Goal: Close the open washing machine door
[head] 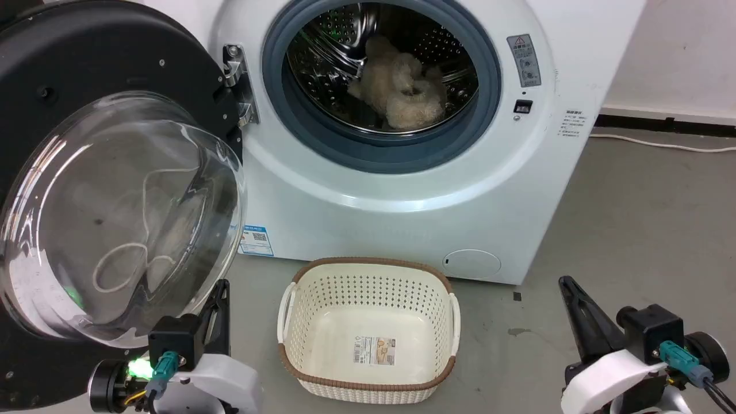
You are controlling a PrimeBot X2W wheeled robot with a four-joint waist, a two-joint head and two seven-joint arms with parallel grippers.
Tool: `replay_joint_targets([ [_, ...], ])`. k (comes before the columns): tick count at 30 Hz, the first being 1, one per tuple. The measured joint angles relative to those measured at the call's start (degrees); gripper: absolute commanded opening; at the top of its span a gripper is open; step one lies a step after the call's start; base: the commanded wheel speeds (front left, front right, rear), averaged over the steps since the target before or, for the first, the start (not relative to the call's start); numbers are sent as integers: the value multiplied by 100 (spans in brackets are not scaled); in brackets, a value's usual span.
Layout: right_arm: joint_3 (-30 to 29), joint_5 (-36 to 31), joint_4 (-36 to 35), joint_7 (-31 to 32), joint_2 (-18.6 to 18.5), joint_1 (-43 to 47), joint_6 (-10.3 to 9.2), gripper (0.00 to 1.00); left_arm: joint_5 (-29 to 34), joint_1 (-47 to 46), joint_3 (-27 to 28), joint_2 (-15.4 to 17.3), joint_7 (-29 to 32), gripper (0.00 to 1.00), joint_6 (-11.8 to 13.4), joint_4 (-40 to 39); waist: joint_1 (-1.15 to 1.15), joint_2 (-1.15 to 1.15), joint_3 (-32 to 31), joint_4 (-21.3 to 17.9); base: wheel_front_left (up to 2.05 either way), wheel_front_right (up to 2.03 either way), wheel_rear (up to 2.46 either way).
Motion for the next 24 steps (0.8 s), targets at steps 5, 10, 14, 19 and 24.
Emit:
replay_joint_targets([
  [5,0,0,0,1,0,0,0,0,0,0,0,0,0,0,0,0,0,0,0,0,0,0,0],
  [10,0,0,0,1,0,0,0,0,0,0,0,0,0,0,0,0,0,0,0,0,0,0,0],
  [14,-1,0,0,1,0,0,0,0,0,1,0,0,0,0,0,0,0,0,0,0,0,0,0],
  [19,-1,0,0,1,0,0,0,0,0,1,0,0,0,0,0,0,0,0,0,0,0,0,0],
  [24,-1,0,0,1,0,0,0,0,0,1,0,0,0,0,0,0,0,0,0,0,0,0,0],
])
